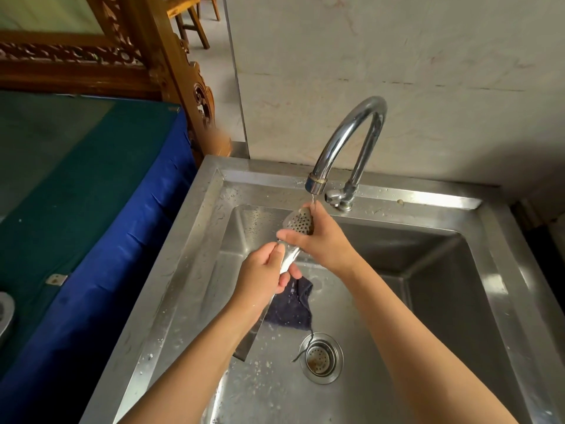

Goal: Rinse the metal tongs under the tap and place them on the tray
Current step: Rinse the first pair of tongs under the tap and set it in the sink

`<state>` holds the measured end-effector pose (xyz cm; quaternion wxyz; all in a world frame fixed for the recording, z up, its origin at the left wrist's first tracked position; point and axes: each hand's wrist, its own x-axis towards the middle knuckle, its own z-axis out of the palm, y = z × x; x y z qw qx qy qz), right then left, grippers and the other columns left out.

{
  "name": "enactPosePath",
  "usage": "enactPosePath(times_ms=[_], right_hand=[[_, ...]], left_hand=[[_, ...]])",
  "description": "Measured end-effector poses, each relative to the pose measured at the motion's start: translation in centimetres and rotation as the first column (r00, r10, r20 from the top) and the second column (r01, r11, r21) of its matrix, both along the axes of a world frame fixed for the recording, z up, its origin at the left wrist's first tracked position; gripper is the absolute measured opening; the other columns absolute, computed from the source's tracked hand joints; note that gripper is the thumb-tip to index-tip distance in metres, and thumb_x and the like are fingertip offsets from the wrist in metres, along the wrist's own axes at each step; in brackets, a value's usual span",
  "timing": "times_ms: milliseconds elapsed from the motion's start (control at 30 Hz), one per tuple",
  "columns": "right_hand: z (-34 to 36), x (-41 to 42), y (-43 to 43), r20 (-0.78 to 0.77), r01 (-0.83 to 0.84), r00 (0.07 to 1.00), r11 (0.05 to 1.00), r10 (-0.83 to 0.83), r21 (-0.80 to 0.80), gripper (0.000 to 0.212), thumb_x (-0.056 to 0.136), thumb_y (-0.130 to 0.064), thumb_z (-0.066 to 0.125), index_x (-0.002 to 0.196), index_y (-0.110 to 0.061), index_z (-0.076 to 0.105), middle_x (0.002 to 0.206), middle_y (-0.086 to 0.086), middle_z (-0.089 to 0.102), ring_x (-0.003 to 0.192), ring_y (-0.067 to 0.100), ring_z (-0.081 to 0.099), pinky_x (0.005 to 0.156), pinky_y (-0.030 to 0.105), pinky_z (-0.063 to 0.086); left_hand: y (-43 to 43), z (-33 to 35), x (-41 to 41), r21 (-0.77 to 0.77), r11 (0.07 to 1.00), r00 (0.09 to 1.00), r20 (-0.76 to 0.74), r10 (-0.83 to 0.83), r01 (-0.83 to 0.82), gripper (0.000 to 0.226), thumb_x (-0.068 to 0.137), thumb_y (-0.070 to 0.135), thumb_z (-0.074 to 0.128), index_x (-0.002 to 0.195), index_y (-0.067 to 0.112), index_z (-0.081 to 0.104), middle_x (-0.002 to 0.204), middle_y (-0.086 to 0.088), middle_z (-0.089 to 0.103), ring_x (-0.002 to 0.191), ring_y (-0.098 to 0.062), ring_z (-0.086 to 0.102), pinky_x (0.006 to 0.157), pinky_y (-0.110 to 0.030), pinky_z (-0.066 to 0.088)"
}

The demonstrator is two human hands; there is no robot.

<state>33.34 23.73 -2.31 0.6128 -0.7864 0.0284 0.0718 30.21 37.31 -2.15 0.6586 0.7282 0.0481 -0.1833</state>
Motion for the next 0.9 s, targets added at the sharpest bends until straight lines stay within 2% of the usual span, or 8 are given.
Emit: enactPosePath(times_ms=[100, 233, 400, 500, 567, 667, 800, 900], right_hand=[[0.2, 0.5, 0.4, 0.027, 0.100, 0.994, 0.988, -0.103, 0.118, 0.024, 0.086, -0.029, 0.064, 0.082, -0.010, 0.050, 0.065, 0.006, 0.048, 0.054, 0.013, 0.039, 0.053, 0.026, 0.034], [0.2, 0.8, 0.8, 0.011, 0.260, 0.964, 0.947, -0.267, 0.189, 0.035, 0.096, -0.035, 0.045, 0.075, -0.008, 0.048, 0.066, 0.013, 0.040, 0.053, 0.015, 0.033, 0.052, 0.026, 0.029], [-0.1, 0.0, -0.6, 0.005, -0.066, 0.998, 0.981, 0.066, 0.181, 0.027, 0.081, -0.018, 0.071, 0.094, -0.016, 0.047, 0.076, -0.001, 0.054, 0.061, 0.005, 0.051, 0.056, 0.020, 0.044], [-0.1, 0.3, -0.8, 0.048, -0.008, 0.999, 0.981, -0.002, 0.193, 0.025, 0.081, -0.017, 0.071, 0.088, -0.009, 0.047, 0.067, -0.001, 0.048, 0.052, 0.005, 0.043, 0.050, 0.015, 0.037], [-0.1, 0.7, -0.5, 0.075, 0.114, 0.989, 0.977, -0.129, 0.182, 0.024, 0.091, -0.026, 0.058, 0.079, -0.007, 0.048, 0.059, 0.004, 0.037, 0.045, 0.008, 0.031, 0.044, 0.018, 0.029], [-0.3, 0.8, -0.1, 0.078, 0.230, 0.966, 0.958, -0.246, 0.171, 0.038, 0.098, -0.032, 0.043, 0.079, -0.001, 0.051, 0.062, 0.012, 0.039, 0.046, 0.011, 0.033, 0.047, 0.022, 0.030], [-0.4, 0.1, -0.6, 0.038, -0.041, 0.999, 0.978, 0.034, 0.205, 0.028, 0.089, -0.021, 0.062, 0.105, -0.003, 0.047, 0.080, 0.004, 0.055, 0.064, 0.008, 0.054, 0.057, 0.019, 0.045], [-0.3, 0.1, -0.7, 0.037, -0.051, 0.998, 0.961, 0.043, 0.271, 0.031, 0.083, -0.008, 0.068, 0.106, -0.004, 0.048, 0.081, 0.000, 0.059, 0.067, 0.005, 0.058, 0.060, 0.017, 0.047]], left_hand=[[0.0, 0.0, 0.0, -0.001, 1.000, 1.000, 0.006, -0.002, 0.002, 0.029, 0.099, 0.015, 0.037, 0.077, 0.007, 0.055, 0.053, -0.001, 0.064, 0.040, -0.008, 0.039, 0.037, -0.016, 0.028], [-0.3, 0.2, -0.1, -0.003, 1.000, 1.000, 0.021, -0.010, 0.011, 0.029, 0.098, 0.014, 0.037, 0.075, 0.006, 0.054, 0.054, -0.001, 0.063, 0.040, -0.009, 0.038, 0.037, -0.016, 0.028], [0.3, 0.2, 0.7, 0.016, 1.000, 0.998, 0.050, -0.024, 0.023, 0.029, 0.099, 0.014, 0.037, 0.080, 0.004, 0.057, 0.055, -0.004, 0.063, 0.034, -0.006, 0.036, 0.035, -0.013, 0.027], [0.2, 0.2, 0.7, -0.005, 0.999, 0.998, 0.043, -0.047, 0.047, 0.031, 0.099, 0.015, 0.036, 0.078, 0.004, 0.055, 0.058, -0.007, 0.064, 0.035, -0.006, 0.037, 0.036, -0.014, 0.029], [-0.1, 0.2, 0.4, -0.043, 0.998, 0.999, 0.014, -0.041, 0.042, 0.031, 0.099, 0.015, 0.035, 0.075, 0.003, 0.052, 0.058, -0.008, 0.064, 0.035, -0.007, 0.037, 0.036, -0.014, 0.028], [-0.4, 0.1, 0.4, -0.071, 0.997, 0.999, -0.015, -0.035, 0.034, 0.030, 0.099, 0.015, 0.035, 0.077, 0.001, 0.048, 0.056, -0.006, 0.065, 0.035, -0.007, 0.037, 0.036, -0.013, 0.029], [-0.2, 0.0, 0.9, -0.119, 0.993, 0.999, -0.047, 0.017, -0.023, 0.033, 0.100, 0.015, 0.034, 0.074, 0.010, 0.054, 0.054, -0.006, 0.064, 0.038, -0.007, 0.041, 0.035, -0.013, 0.030], [-0.2, -0.1, 0.8, -0.126, 0.992, 0.998, -0.053, 0.023, -0.030, 0.032, 0.100, 0.015, 0.033, 0.080, 0.012, 0.058, 0.055, -0.005, 0.065, 0.039, -0.008, 0.042, 0.036, -0.014, 0.031]])
